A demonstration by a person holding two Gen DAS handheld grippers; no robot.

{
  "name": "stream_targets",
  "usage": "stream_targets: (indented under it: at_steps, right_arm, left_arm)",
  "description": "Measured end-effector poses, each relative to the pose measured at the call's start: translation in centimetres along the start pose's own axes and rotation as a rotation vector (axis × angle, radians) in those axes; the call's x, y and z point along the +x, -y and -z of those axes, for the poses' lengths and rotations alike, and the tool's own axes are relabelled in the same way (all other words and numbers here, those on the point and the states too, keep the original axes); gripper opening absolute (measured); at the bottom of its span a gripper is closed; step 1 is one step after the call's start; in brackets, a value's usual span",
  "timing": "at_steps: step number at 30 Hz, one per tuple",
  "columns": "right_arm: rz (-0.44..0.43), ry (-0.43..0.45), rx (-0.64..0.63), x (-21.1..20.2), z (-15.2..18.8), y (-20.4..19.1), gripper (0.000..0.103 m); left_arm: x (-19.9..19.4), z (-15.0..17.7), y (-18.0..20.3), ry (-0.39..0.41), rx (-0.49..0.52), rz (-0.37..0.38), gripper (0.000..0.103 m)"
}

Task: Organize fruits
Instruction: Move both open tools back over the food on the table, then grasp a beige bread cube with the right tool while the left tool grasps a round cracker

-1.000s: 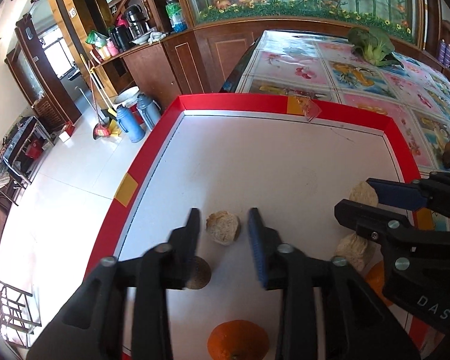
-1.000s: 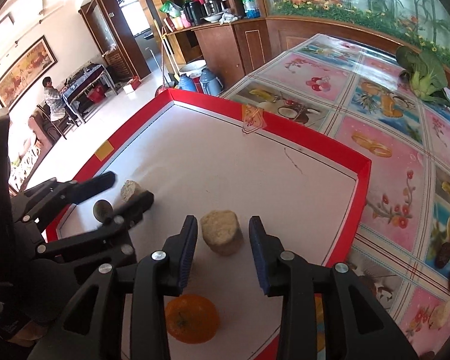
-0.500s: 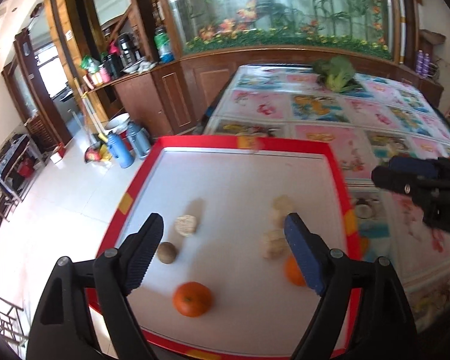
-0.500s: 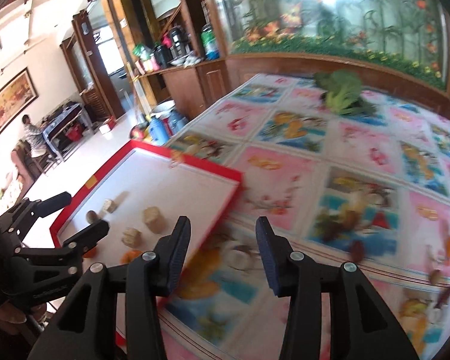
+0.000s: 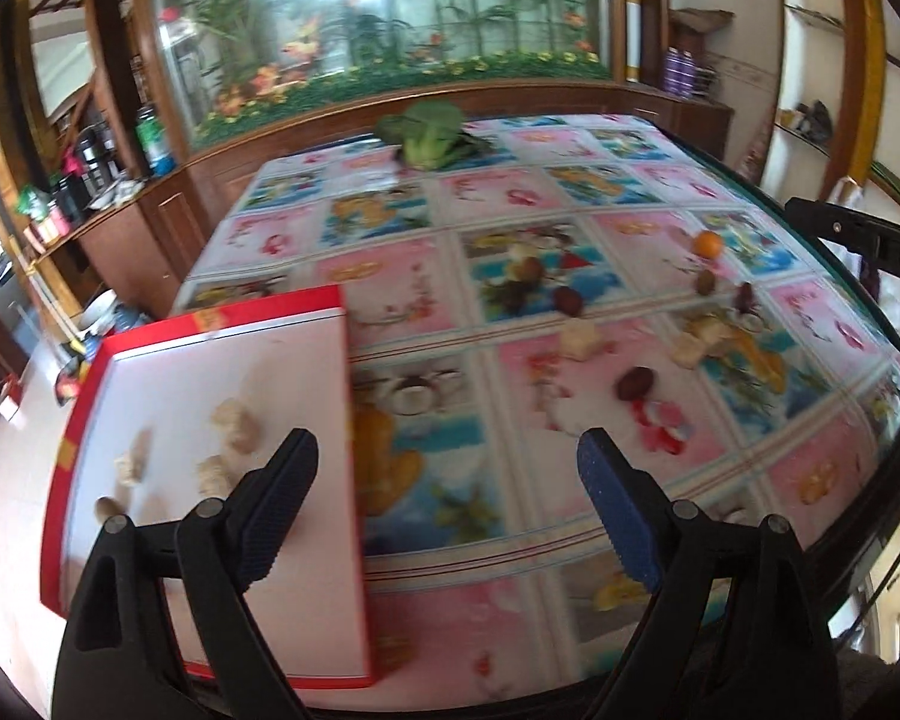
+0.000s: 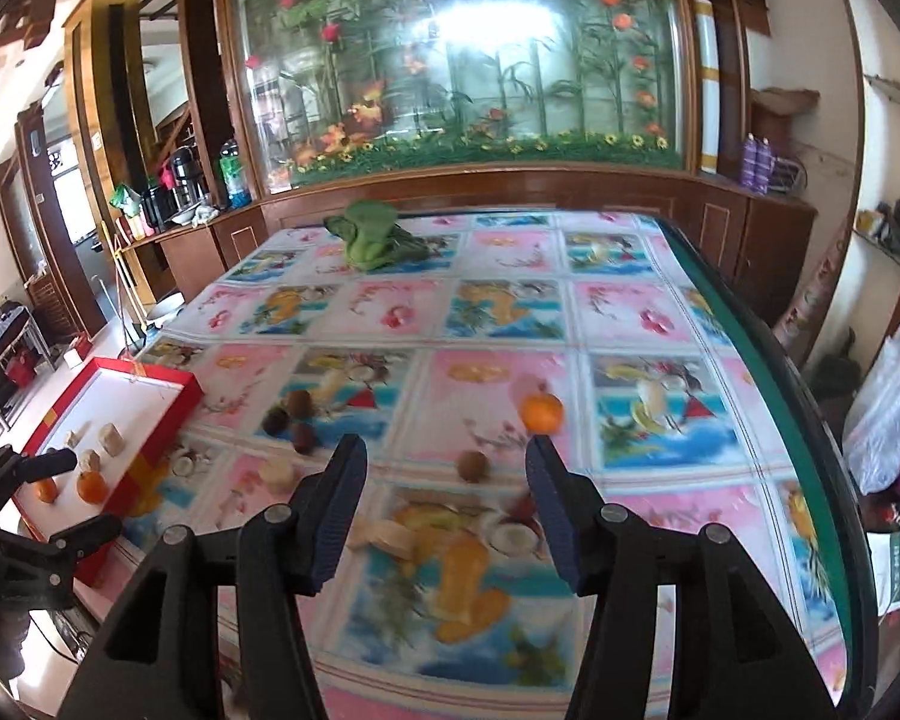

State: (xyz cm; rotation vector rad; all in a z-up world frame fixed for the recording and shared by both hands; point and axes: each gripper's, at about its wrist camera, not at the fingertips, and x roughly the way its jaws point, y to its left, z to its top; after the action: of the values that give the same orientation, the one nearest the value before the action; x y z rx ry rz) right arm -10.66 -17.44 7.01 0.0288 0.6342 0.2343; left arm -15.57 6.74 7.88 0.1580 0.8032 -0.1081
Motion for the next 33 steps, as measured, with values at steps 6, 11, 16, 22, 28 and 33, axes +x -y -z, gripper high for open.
stream_targets:
  at_steps: [6, 11, 16, 22, 28, 33]
  right_arm:
    - [-0.086, -0.11, 0.053, 2.3, 3.5, 1.3, 0.055]
    - [-0.108, -0.159, 0.001, 4.2, 4.6, -0.5, 0.055]
    - [-0.116, -0.219, -0.005, 6.8, 4.4, -1.3, 0.041]
    - [-0.133, -0.288, 0.025, 9.2, 4.0, -1.2, 0.028]
    - [-0.116, -0.281, -0.028, 9.9, 3.5, -2.1, 0.028]
    - [-0.138, -0.271, -0.045, 10.2, 3.3, -1.7, 0.013]
  left_arm:
    - [0.8, -0.3, 3.1, -0.022, 0.049, 0.031, 0.088]
    - [2.5, 0.3, 3.9, -0.073, 0.063, 0.04, 0.088]
    - [3.2, 0.4, 4.6, -0.095, 0.086, 0.06, 0.088]
    - [3.7, -0.1, 5.2, -0.103, 0.106, 0.112, 0.088]
    - [4.2, -1.1, 6.5, -0.102, 0.144, 0.149, 0.088]
    - [5.1, -2.4, 7.3, -0.101, 0.163, 0.187, 0.088]
